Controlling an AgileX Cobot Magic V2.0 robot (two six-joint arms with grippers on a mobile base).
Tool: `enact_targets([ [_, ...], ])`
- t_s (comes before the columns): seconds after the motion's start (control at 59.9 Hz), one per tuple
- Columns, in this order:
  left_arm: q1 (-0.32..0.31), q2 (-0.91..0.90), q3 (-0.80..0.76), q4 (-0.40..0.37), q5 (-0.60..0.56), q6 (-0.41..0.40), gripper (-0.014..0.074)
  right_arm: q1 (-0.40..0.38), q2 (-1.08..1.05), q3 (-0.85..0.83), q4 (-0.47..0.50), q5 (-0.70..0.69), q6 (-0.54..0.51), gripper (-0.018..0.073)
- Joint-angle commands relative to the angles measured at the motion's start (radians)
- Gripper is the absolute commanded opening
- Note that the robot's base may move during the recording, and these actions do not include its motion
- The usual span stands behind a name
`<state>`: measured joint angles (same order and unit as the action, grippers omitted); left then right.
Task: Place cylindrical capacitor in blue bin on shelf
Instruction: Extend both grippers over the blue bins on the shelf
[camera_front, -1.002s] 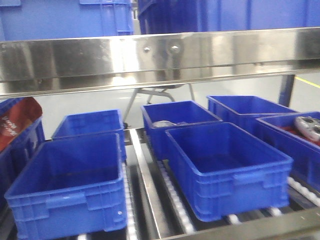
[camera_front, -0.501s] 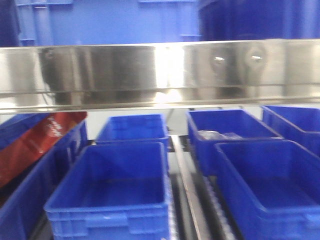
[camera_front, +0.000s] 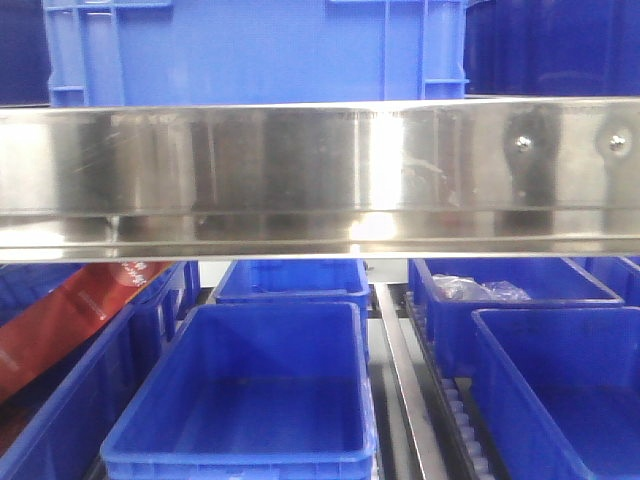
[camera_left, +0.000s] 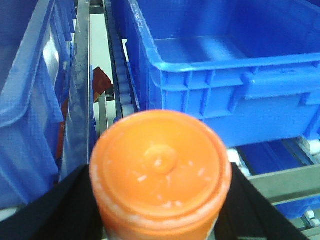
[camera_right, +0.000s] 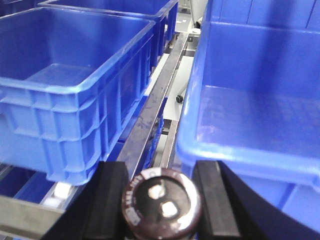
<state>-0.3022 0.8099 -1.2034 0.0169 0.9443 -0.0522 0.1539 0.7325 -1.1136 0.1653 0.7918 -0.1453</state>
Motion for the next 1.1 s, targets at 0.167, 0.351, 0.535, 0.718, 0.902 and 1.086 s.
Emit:
enact_targets([
  [0.167,-0.006,-0.005,-0.006,-0.003,-0.020,0.004,-0.0111,0.000,-0.006,0.001,-0.005,-0.022,-0.002,-0.0130],
  [0.351,-0.006,-0.005,-0.006,-0.003,-0.020,0.004,-0.0111,0.000,-0.006,0.001,-0.005,-0.022,-0.002,-0.0130],
  [0.535,-0.006,-0.005,-0.006,-0.003,-0.020,0.004,-0.0111,0.000,-0.006,0.001,-0.005,-0.022,-0.002,-0.0130],
  [0.718,-0.006,-0.005,-0.006,-0.003,-0.020,0.004,-0.0111,0.000,-0.006,0.001,-0.005,-0.022,-0.002,-0.0130],
  [0.902,-0.006,-0.005,-0.006,-0.003,-0.020,0.004,-0.0111,0.000,-0.006,0.001,-0.005,-0.022,-0.002,-0.0130],
  [1.086,-0.006,-0.005,-0.006,-0.003,-0.020,0.004,-0.0111,0.000,-0.006,0.001,-0.005,-0.022,-0.002,-0.0130],
])
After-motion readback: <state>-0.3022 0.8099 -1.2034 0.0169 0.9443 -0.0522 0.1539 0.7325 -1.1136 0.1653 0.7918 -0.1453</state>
